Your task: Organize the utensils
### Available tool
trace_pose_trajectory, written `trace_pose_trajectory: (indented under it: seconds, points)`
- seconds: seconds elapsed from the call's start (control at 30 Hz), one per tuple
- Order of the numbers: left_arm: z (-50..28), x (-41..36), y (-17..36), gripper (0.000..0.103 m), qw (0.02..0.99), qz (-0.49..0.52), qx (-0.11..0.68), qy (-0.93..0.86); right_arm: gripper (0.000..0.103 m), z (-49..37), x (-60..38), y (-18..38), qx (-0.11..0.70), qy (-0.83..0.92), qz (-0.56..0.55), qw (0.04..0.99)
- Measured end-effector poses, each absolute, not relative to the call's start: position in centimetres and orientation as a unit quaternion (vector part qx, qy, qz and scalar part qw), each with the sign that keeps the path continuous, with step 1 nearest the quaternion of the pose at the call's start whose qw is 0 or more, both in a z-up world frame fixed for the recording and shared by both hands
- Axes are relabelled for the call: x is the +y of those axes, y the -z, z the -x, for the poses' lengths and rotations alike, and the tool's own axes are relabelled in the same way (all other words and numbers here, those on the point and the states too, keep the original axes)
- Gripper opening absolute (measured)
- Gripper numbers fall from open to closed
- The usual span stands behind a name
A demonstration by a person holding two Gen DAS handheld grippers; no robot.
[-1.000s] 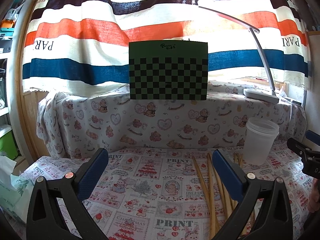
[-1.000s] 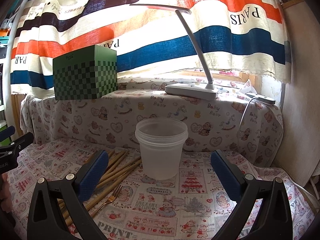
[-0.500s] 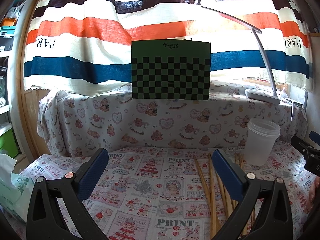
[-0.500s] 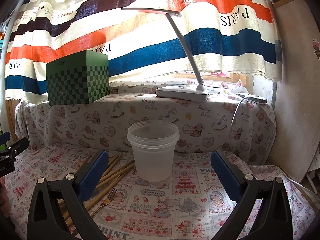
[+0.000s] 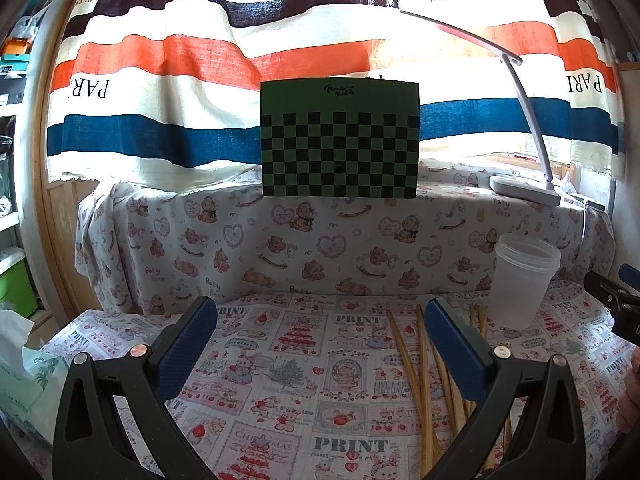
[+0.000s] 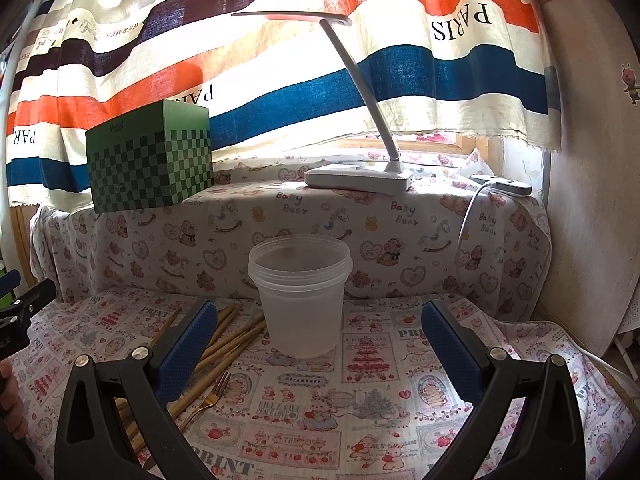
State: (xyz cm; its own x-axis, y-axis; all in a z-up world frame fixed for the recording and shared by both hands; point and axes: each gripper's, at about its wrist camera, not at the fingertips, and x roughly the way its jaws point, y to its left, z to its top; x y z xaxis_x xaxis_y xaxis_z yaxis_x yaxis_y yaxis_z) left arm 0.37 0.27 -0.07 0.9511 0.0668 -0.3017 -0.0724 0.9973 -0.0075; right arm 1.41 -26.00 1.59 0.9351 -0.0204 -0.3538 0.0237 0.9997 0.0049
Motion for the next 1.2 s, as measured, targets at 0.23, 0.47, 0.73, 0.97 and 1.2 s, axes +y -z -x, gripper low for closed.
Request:
trace_pose_trajectory:
  seconds: [0.23, 0.47, 0.73, 0.97, 1.2]
  points:
    - [-0.8, -0.4, 0.5, 0.103, 0.980, -0.028, 0.194, -0.037, 0.103, -1.7, -26.0, -1.6, 0.198, -0.004, -0.012, 0.980]
    - [-1.8, 0.5, 1.0, 0.103, 0.965, -0.010, 0.259, -0.037, 0.103, -1.3, -26.6, -2.4, 0.200, 0.000, -0.033, 0.979]
    - [-2.1, 0.7, 1.5, 0.103, 0.959, 0.004, 0.283, -0.006, 0.096, -1.5, -26.9, -2.5, 0.214, -0.007, -0.039, 0.976]
    - [-3.2, -0.9, 3.2, 0.096, 0.932, 0.031, 0.349, 0.096, 0.089, -2.2, -26.8, -1.9, 0.249, -0.035, -0.060, 0.966]
    - [-3.7, -2.7, 5.0, 0.058, 0.899, 0.024, 0.418, 0.132, 0.073, -2.6, -26.6, -1.4, 0.269, -0.051, -0.067, 0.959]
